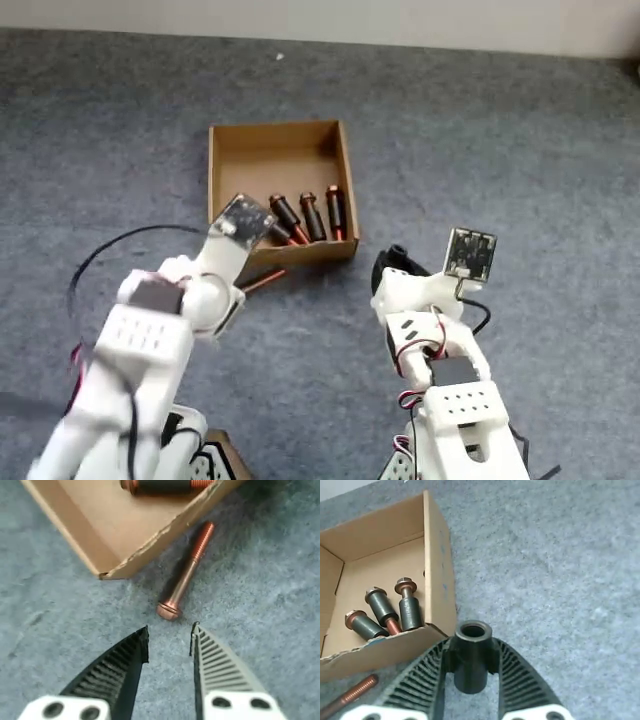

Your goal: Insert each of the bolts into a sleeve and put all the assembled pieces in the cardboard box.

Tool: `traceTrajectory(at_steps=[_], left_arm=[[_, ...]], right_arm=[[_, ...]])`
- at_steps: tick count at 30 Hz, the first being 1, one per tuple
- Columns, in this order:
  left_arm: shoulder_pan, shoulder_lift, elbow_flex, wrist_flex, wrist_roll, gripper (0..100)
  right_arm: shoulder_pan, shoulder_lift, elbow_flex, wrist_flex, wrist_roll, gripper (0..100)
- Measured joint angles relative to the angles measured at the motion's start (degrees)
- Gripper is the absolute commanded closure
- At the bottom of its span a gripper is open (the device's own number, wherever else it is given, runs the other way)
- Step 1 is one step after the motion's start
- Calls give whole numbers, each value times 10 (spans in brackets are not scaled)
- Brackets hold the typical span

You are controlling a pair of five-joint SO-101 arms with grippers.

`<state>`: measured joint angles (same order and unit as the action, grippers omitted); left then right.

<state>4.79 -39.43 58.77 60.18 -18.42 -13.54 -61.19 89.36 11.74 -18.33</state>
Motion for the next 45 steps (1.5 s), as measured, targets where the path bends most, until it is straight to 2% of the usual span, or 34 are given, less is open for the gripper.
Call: traceTrajectory(at_steps=[5,10,14,17,33,37,45], left_arm=[[0,169,-39,-50,53,839],[11,249,-71,-61,111,839],[11,257,-74,-61,143,848],[8,257,-74,-61,155,895],[-30,261,-74,-79,156,916],[-39,261,-74,-79,113,916],[-43,247,-74,-79,-42,916]], right_arm=[[0,0,0,0,0,995],[0,0,0,0,0,995],[0,0,0,0,0,995],[0,0,0,0,0,995],[0,0,0,0,0,995],[0,0,0,0,0,995],[0,0,0,0,0,994]])
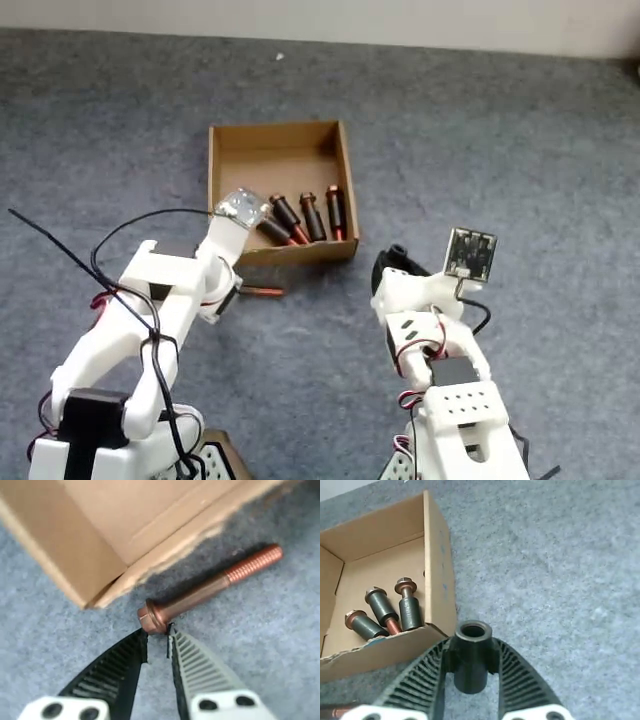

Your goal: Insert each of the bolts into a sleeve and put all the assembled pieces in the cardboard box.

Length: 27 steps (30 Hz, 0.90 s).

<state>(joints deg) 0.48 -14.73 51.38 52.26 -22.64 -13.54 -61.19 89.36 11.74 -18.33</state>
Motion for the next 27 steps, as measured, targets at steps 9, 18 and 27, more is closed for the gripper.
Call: traceTrajectory(at_steps=[9,18,27], left_arm=[[0,-135,0,20,-142,911],[0,-135,4,42,2,787],[-11,-47,7,1,96,796]], right_arm=[[0,0,0,0,0,994],[0,0,0,0,0,994],[0,0,0,0,0,994]])
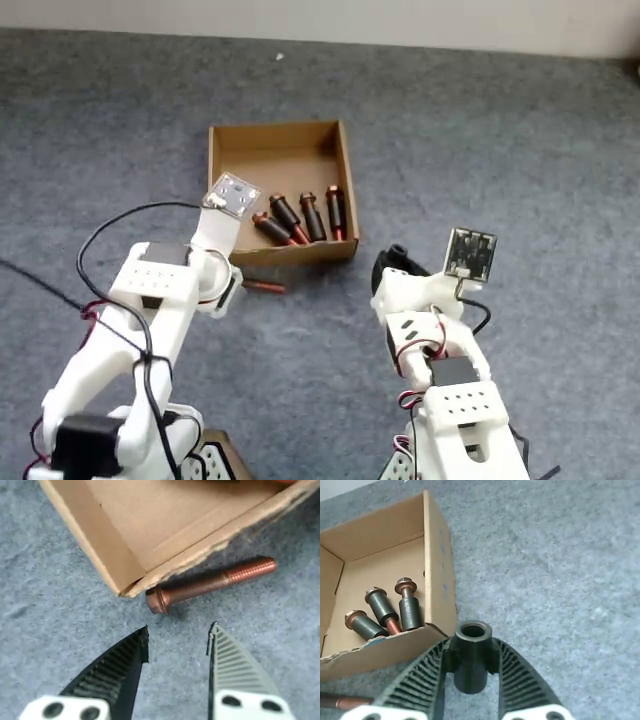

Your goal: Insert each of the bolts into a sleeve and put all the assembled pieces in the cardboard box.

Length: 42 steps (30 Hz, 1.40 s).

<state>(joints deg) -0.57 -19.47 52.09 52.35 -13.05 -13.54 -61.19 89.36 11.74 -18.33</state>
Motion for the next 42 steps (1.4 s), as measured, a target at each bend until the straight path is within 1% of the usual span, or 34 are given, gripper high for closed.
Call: traceTrajectory(at_steps=[3,7,11,15,20,26,33,39,42], left_arm=[[-12,33,-4,-27,3,834],[-33,75,-33,-34,4,846],[-30,111,-57,-36,3,847],[-30,116,-65,-36,3,847],[-15,120,-66,-37,-41,876],[-8,121,-66,-41,-45,882],[1,122,-66,-42,-51,984],[11,122,-66,-42,-109,994],[11,122,-66,-42,-157,994]], right_arm=[[0,0,0,0,0,994],[0,0,0,0,0,994],[0,0,0,0,0,994],[0,0,0,0,0,994],[0,0,0,0,0,994],[0,0,0,0,0,994],[0,0,0,0,0,994],[0,0,0,0,0,994],[0,-1,13,0,1,994]])
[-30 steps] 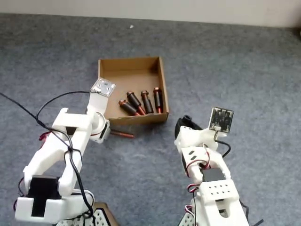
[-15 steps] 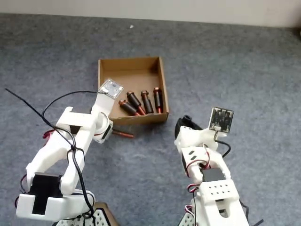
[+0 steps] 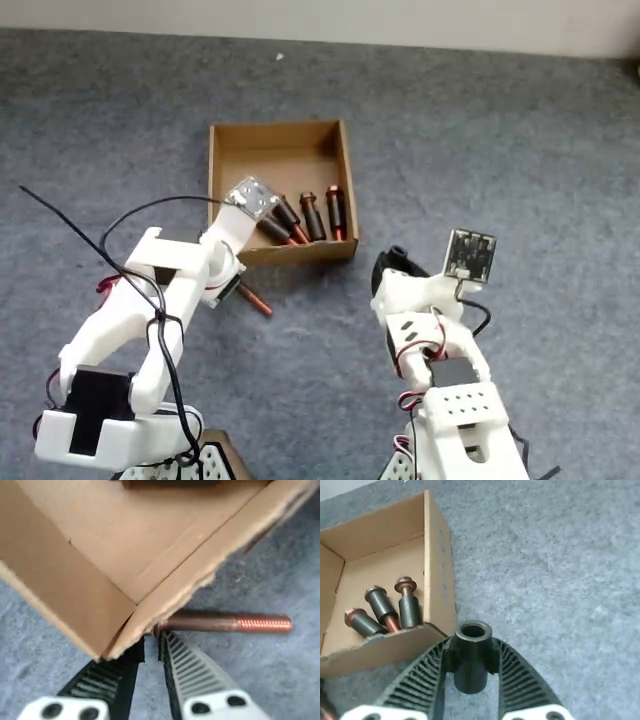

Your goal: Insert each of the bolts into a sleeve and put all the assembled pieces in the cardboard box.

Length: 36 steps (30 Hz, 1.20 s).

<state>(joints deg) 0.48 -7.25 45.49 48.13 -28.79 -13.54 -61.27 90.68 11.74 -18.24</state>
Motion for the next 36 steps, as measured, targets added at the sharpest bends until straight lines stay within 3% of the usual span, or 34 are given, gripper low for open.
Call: traceTrajectory(at_steps=[9,15,21,26,29,32,36], left_arm=[[-38,-23,1,0,-200,994],[-49,-139,29,0,-243,992],[-8,-279,128,-2,-308,992],[33,-356,200,-5,-309,992],[46,-381,218,-6,-299,926],[41,-404,222,-7,-258,816],[29,-423,225,-7,-173,808]], right_arm=[[0,0,4,0,26,994],[0,0,4,0,26,994],[0,0,4,0,28,994],[0,0,4,0,28,994],[0,0,4,0,28,994],[0,0,4,0,28,994],[0,0,4,0,28,994]])
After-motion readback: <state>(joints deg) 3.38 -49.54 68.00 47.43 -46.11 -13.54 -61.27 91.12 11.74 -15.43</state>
